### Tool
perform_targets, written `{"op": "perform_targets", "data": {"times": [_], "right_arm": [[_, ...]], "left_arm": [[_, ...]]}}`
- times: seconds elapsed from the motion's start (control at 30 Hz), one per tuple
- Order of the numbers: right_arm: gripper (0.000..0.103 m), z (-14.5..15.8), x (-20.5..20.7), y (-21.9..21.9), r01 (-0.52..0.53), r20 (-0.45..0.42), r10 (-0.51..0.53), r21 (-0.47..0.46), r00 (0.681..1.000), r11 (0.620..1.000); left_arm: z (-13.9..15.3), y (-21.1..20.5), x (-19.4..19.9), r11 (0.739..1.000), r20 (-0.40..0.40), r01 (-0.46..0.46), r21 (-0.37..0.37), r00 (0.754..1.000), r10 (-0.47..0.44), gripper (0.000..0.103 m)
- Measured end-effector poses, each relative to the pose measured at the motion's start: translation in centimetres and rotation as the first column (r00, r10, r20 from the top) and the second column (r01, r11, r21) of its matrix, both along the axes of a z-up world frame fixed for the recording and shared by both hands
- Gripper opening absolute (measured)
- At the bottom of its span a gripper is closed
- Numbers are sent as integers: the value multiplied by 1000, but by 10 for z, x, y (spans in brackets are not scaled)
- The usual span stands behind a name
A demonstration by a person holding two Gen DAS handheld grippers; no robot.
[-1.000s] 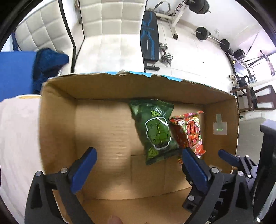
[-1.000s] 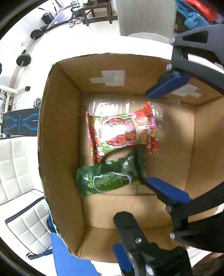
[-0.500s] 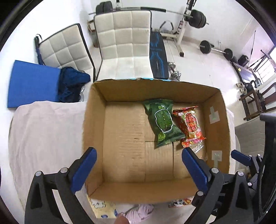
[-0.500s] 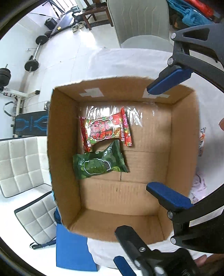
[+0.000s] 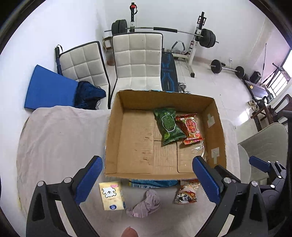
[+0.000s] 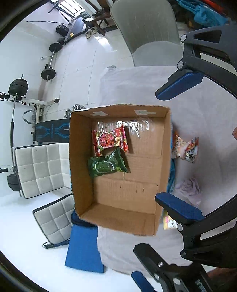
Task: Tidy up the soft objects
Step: 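Open both tools to release the bags and lift out of the box, then grasp the lavender sock with the left tool while the right grasps the orange chip bag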
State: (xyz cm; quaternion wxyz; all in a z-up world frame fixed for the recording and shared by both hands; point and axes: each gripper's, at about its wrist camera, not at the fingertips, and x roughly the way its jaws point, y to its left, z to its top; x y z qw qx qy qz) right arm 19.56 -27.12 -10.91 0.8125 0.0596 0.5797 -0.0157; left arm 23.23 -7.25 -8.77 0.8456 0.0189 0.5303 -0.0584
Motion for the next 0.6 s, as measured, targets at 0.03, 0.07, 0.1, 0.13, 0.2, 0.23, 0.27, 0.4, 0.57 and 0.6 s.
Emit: {"op": "perform_targets", "data": {"times": [0.03, 0.07, 0.1, 0.13, 0.2, 0.23, 0.27, 0.4, 0.57, 0.6], "right_arm": [[103, 4, -5, -1, 0, 5, -1, 12, 1000, 1000], [103, 8, -9, -2, 3, 11, -3, 24, 1000, 1000], [103, 10, -11, -2, 5, 14, -5, 26, 1000, 1000], [103, 11, -14, -2, 3, 15, -4, 27, 1000, 1000], [103, 11, -18, -4, 10, 16, -11, 39, 1000, 999], [103, 10, -20, -6, 15, 12, -15, 41, 1000, 999], [103, 6, -22, -8, 17, 4, -17, 46, 1000, 999], [103, -24, -36, -16, 21, -71, -15, 78, 997, 997], [103, -82, -51, -20, 58, -207, -33, 118, 978, 991], [103, -93, -53, -20, 67, -223, -39, 120, 974, 990]], "left_arm": [[3, 0, -2, 1000, 7, -1, -1, 1000, 1, 101], [5, 0, -5, 1000, 14, -1, 1, 1000, 1, 101], [7, 0, -7, 1000, 21, -1, 2, 1000, 1, 101], [9, 1, -8, 1000, 26, -2, -1, 1000, 2, 101], [11, 0, -12, 1000, 32, -3, 3, 999, 3, 101], [11, 0, -13, 1000, 32, -5, 4, 999, 5, 101], [11, 1, -15, 1000, 32, -8, 4, 999, 7, 101], [-5, 15, -21, 999, -14, -26, 29, 1000, 27, 101], [-61, 37, -35, 996, -141, -48, 77, 988, 58, 101], [-79, 41, -39, 996, -186, -43, 77, 981, 57, 101]]}}
